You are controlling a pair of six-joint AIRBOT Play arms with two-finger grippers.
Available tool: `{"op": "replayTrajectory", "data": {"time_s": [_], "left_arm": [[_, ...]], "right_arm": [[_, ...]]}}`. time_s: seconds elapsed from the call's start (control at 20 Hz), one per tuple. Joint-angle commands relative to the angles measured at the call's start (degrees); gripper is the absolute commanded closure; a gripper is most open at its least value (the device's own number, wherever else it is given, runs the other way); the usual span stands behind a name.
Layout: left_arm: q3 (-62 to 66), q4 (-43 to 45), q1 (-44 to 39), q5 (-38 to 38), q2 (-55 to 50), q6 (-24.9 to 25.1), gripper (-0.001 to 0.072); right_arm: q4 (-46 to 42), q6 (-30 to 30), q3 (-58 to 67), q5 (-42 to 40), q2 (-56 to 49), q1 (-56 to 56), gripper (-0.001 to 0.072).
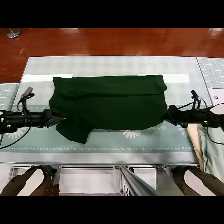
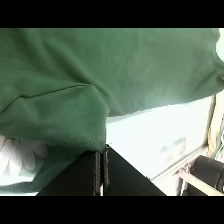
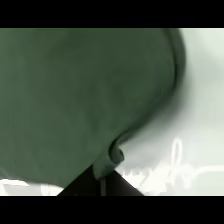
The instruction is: Fold the shirts.
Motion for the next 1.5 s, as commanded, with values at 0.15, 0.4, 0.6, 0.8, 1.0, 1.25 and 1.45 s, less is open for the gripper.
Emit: {"op": "replayTrajectory", "data": {"time_s": [0.15, 0.4, 0.6, 0.8, 1.0, 1.25, 1.45], "left_arm": [[-2.14, 15.78, 1.97, -6.43, 15.58, -9.88, 0.0676], [-2.12, 18.53, -0.13, -7.96, 21.7, -12.57, 0.0676], [-2.12, 12.13, -0.11, -0.85, 21.29, -12.61, 0.0676], [-0.92, 11.8, -0.11, 2.93, 18.25, -13.46, 0.0676], [1.14, 6.8, -0.9, 11.15, 9.73, -12.7, 0.0676], [13.62, 4.28, -10.32, 20.26, -10.6, -7.78, 0.0675], [28.15, 4.26, -11.52, 20.24, -27.17, -11.28, 0.0675]], "right_arm": [[-9.92, 6.27, -3.91, 11.26, 21.73, -0.04, 0.0692], [-11.72, 15.19, -4.83, 17.22, 37.33, -0.04, 0.0692], [-11.45, 16.31, -4.83, 16.63, 39.87, -0.04, 0.0692], [-9.51, 15.37, -4.72, 7.96, 35.95, -0.04, 0.0692], [-0.48, 6.73, -4.63, -3.37, 23.67, -0.04, 0.0692], [1.7, -0.22, 4.98, -9.88, 2.56, -0.02, 0.0692], [1.7, -0.87, 17.64, -9.11, -12.5, -0.02, 0.0692]]}}
